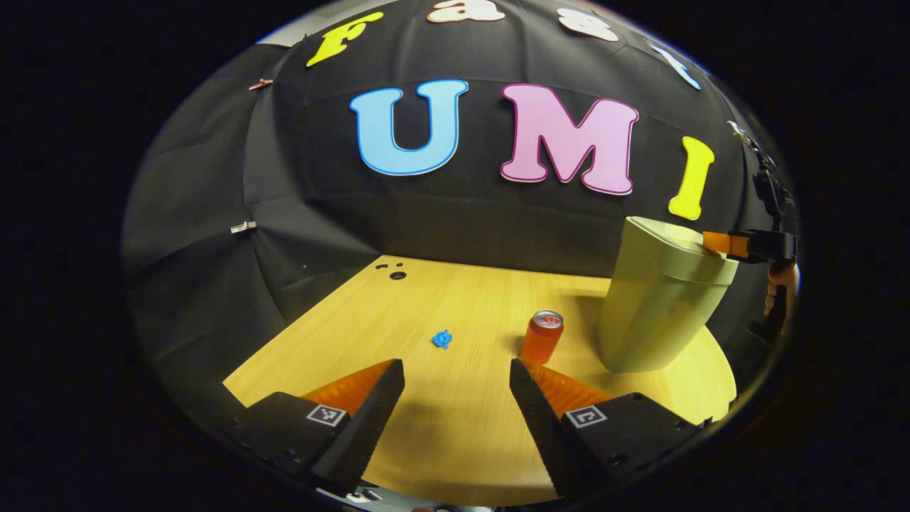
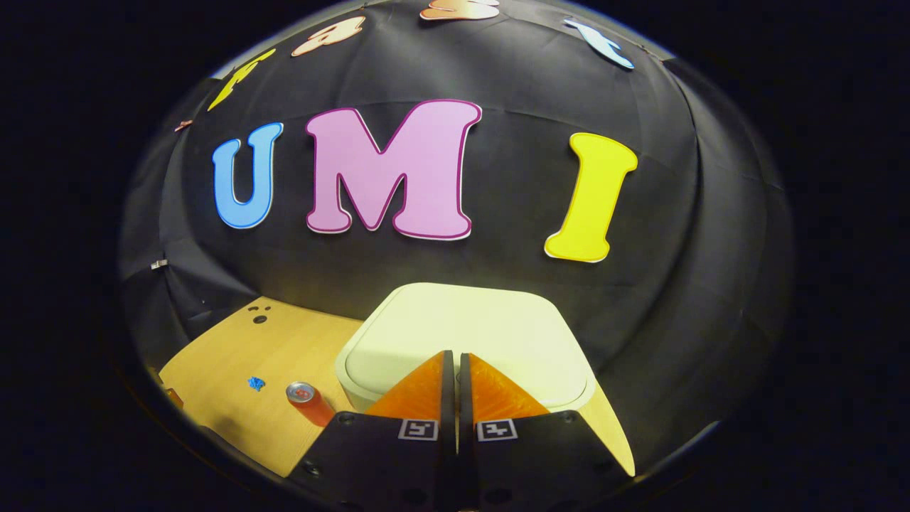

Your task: Press the lid of the desktop garbage bin to open it, pick up the crumpled paper on the desktop and throw it into the bin, then pick up the pop can on the desktop and drop it into the bin, and finally close the garbage bin lid.

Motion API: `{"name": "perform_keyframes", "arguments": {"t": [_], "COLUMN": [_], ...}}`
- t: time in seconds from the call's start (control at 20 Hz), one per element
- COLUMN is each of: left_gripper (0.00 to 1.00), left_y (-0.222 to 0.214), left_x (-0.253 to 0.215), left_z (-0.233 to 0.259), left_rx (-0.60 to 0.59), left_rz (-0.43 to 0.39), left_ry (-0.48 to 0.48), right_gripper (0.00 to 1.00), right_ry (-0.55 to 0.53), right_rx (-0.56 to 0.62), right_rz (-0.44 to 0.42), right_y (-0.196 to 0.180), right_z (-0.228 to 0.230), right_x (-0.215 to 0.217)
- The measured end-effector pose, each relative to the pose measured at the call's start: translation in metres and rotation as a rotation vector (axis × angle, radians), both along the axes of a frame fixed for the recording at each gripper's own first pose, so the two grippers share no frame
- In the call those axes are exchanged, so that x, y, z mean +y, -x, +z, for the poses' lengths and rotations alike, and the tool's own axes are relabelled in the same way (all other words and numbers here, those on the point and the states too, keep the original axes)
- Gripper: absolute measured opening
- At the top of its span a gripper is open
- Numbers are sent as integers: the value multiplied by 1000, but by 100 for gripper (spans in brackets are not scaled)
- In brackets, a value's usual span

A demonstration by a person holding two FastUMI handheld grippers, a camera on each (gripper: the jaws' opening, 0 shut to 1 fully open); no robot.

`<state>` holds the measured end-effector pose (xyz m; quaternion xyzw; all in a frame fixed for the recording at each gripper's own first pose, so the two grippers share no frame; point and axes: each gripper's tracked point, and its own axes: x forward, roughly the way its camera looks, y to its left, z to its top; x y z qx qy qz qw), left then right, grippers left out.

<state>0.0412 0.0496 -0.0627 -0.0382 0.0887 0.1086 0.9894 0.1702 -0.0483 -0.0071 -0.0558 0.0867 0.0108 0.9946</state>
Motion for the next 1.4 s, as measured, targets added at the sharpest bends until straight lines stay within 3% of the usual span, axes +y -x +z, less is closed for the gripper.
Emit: {"name": "perform_keyframes", "arguments": {"t": [0.25,0.45,1.05,1.15,1.4], "left_gripper": [96,96,96,96,95], "left_y": [6,16,54,54,45], "left_x": [9,13,32,39,64], "left_z": [0,-3,-6,-4,1], "left_rx": [-6,-6,-44,-58,-70], "left_rz": [11,0,-47,-64,-53], "left_ry": [12,-4,30,30,26], "right_gripper": [5,5,5,8,5], "right_ry": [-1,70,-58,-59,-23], "right_rx": [-36,-101,-33,-39,-54], "right_rz": [-1,11,-52,-66,-63], "right_y": [6,34,111,124,136], "right_z": [12,22,7,8,7], "right_x": [0,10,18,18,20]}}
